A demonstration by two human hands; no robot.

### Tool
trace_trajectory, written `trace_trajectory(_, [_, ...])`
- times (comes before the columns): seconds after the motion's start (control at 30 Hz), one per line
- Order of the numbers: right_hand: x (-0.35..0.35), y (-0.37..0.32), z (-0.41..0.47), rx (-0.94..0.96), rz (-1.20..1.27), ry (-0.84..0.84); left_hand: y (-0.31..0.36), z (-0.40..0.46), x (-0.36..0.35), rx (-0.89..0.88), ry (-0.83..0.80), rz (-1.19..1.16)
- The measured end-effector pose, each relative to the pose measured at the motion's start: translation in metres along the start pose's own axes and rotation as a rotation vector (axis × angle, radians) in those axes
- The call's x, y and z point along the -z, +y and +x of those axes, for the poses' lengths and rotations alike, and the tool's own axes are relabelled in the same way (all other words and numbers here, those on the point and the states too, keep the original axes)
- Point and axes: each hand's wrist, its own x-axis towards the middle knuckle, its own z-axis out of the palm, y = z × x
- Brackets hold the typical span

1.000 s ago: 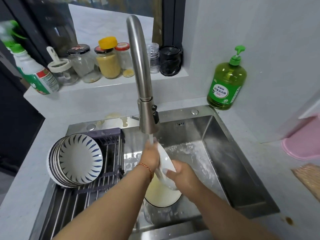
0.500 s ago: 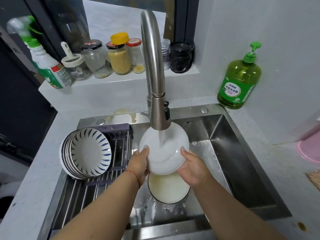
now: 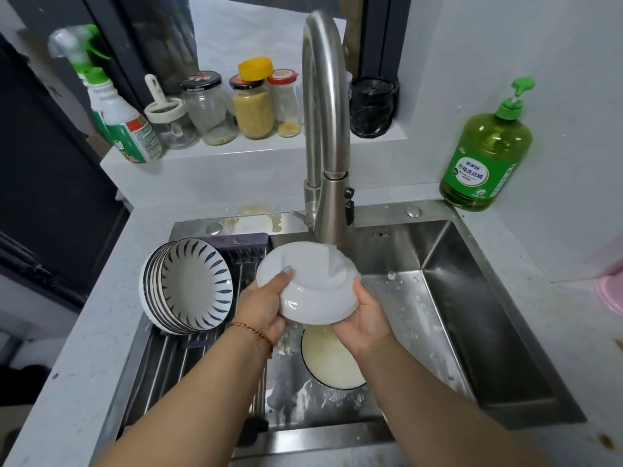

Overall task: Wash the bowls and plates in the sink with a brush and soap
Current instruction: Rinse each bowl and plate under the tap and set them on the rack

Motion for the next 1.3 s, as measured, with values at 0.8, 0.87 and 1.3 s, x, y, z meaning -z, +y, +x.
trace_trajectory(0.8, [-0.004, 0.015, -0.05, 0.546, -1.943, -0.326, 0.001, -0.014, -0.01, 0.203, -0.236, -0.053])
trace_trajectory(0.87, [-0.004, 0.017, -0.047, 0.514, -1.979, -0.415, -0.001, -0.01, -0.002, 0.195, -0.258, -0.128])
trace_trajectory(1.3, [-0.025, 0.007, 0.004, 0.396, -2.401, -0.322, -0.012, -0.021, 0.018, 0.158, -0.437, -0.294])
